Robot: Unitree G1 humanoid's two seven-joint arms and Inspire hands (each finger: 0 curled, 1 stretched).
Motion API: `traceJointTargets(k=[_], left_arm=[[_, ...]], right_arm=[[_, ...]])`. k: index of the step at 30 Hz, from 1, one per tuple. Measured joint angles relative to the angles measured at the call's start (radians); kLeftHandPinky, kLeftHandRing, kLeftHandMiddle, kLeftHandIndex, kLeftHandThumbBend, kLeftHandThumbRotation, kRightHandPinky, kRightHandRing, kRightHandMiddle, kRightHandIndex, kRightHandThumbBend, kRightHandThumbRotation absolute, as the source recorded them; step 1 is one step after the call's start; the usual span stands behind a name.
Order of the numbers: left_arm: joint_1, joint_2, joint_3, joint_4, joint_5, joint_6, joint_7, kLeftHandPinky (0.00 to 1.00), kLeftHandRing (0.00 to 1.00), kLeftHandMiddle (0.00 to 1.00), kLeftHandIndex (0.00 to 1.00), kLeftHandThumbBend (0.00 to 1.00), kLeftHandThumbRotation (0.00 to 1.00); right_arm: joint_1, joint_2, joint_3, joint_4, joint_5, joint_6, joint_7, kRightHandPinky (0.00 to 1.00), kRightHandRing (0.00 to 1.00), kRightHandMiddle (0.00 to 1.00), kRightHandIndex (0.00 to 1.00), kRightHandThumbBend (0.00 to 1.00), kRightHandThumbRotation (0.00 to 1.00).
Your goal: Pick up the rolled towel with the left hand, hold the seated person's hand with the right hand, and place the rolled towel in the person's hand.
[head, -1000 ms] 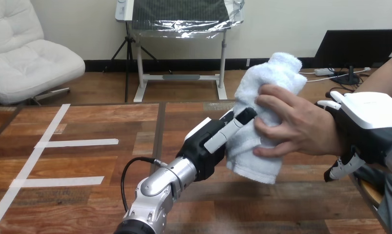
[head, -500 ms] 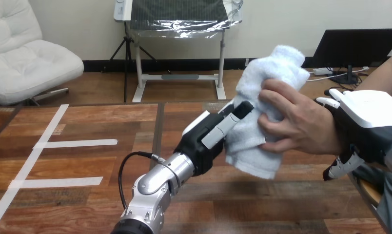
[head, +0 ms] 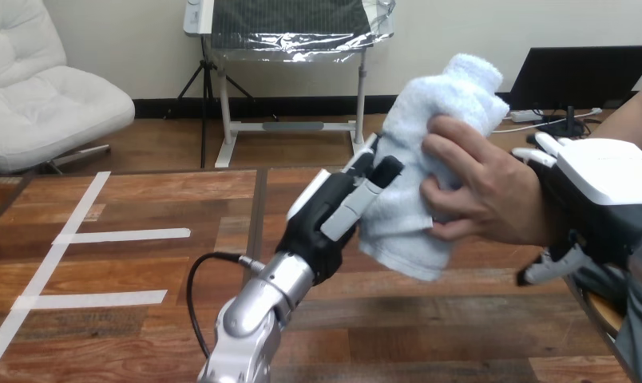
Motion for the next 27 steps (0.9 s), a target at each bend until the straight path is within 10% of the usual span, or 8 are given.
traceJointTargets(k=[27], left_arm=[[0.343, 0.090, 0.001, -0.423, 0.095, -0.017, 0.163, 0.76, 0.82, 0.84, 0.89, 0.37, 0.86]], right_arm=[[0.204, 0.307, -0.019, -0.200, 0.054, -0.051, -0.277, 0.80, 0.94, 0.96, 0.85, 0.56, 0.00]])
